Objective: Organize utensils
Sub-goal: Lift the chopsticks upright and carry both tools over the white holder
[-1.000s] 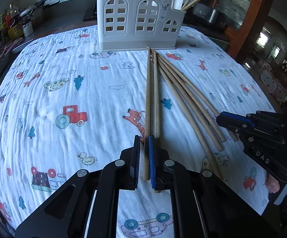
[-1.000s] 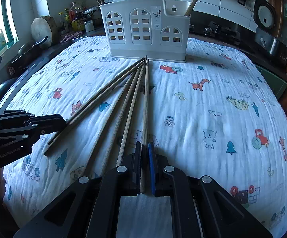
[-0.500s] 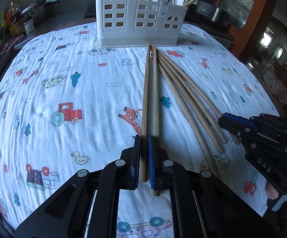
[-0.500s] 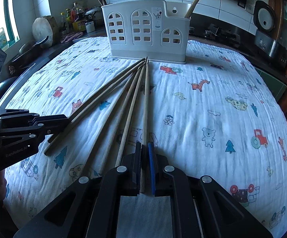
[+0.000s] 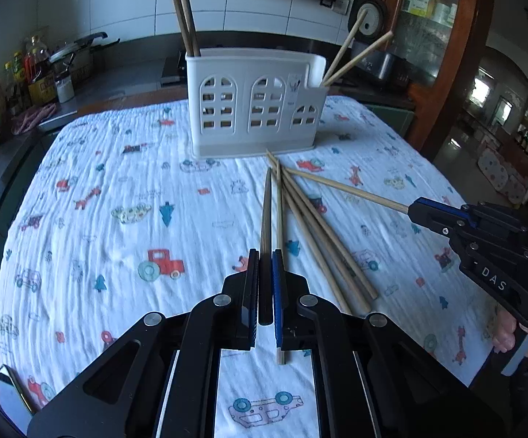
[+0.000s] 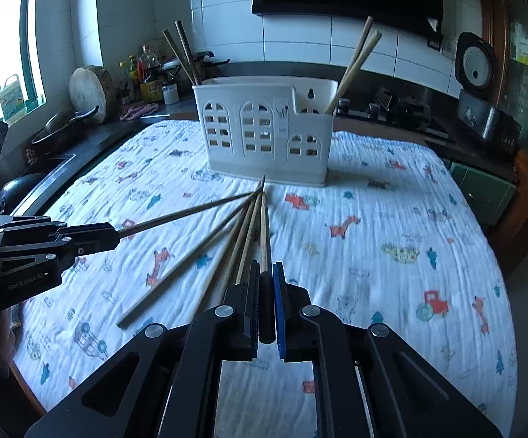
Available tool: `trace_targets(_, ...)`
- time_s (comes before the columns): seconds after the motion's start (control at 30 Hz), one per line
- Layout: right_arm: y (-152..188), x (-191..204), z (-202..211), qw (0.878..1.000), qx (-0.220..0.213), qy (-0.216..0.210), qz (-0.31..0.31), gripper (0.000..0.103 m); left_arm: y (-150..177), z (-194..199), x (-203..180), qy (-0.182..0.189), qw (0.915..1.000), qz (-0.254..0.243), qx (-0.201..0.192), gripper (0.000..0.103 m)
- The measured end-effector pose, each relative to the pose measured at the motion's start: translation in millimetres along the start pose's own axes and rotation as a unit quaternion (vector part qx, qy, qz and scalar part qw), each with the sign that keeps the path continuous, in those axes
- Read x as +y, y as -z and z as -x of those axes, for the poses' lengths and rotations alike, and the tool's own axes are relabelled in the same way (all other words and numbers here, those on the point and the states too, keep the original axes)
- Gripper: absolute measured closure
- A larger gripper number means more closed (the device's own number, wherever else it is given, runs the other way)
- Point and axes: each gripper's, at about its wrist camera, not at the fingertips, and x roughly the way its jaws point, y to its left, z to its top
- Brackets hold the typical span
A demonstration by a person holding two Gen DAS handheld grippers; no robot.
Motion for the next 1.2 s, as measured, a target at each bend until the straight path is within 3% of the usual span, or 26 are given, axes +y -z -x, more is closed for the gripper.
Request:
trace_targets(0.23, -46.6, -1.9, 18.0, 0.999, -0.035, -0.011, 0.014, 0.096, -34.1, 18.6, 6.4, -0.006, 0.9992, -0.006, -0.04, 0.097)
trace_targets(0.8, -164.2, -28.7, 52.8, 0.998, -0.049, -0.02, 0.042, 0.096, -126.0, 42.8, 0.4, 0.009, 0.9969, -0.042, -0.066, 0.097)
trace_targets(0.97, -200.4, -37.0, 61.8, 0.997, -0.063, -0.016, 0.039, 0.096, -159.8, 72.1, -7.1, 0.027, 0.9927, -0.058, -0.102, 0.097)
trace_targets(1.2, -243.6, -48.6, 66.0, 0.996, -0.091, -0.018, 0.019, 0.096, -217.8, 106.1, -9.7, 0.014, 0.9839, -0.062, -0.167, 0.097)
